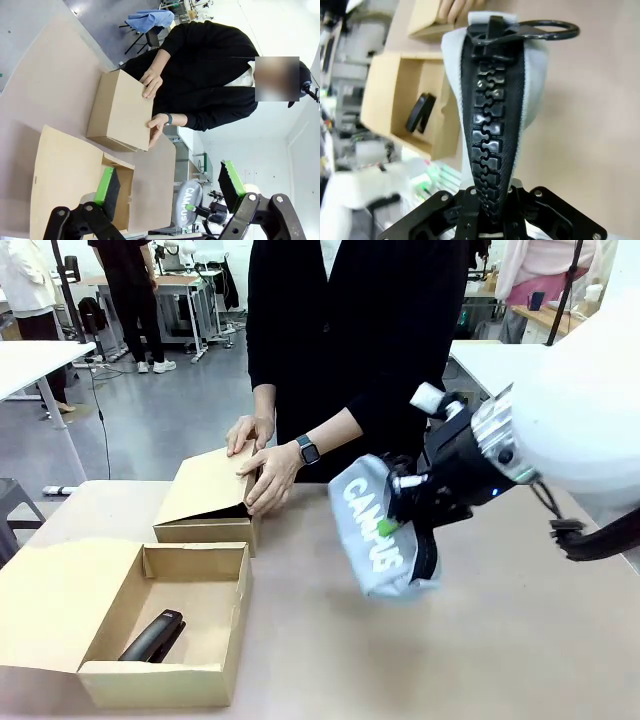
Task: Place items inside the box.
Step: Pick up a Pencil pouch or Stapler and place it inside the Mailer Box closest to the robot.
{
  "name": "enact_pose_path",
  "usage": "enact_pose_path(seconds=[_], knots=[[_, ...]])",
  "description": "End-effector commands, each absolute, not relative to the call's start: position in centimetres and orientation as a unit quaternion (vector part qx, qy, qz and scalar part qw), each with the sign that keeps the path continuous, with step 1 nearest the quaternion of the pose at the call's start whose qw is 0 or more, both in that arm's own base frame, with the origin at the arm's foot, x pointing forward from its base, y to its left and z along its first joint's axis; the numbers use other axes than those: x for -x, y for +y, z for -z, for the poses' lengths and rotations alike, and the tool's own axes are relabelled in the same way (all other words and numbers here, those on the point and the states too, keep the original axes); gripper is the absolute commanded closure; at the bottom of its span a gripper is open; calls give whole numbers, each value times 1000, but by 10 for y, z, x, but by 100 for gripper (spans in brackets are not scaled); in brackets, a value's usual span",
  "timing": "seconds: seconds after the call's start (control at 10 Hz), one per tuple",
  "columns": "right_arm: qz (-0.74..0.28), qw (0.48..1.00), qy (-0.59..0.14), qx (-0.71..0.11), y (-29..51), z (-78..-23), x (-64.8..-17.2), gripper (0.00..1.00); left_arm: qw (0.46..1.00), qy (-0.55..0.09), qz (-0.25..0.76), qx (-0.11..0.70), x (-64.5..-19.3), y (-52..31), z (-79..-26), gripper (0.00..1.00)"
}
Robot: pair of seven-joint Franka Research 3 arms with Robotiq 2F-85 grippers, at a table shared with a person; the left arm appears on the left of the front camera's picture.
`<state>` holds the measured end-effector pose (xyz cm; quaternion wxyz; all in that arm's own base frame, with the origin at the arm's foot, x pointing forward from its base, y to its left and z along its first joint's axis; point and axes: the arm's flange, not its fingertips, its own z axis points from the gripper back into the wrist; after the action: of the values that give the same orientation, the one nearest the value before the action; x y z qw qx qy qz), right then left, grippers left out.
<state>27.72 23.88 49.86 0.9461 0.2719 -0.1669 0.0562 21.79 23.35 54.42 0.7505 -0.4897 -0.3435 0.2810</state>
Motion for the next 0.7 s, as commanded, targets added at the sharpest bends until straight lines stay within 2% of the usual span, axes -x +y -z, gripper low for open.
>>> enact_pose_path(seconds=[0.0, 0.6], knots=[[2, 939, -199, -279, 199, -487, -209, 94, 746, -352, -274, 495, -218, 233, -545, 0], [-12, 944, -150, -294, 187, -478, -219, 94, 746, -352, -274, 495, -218, 233, -545, 0]])
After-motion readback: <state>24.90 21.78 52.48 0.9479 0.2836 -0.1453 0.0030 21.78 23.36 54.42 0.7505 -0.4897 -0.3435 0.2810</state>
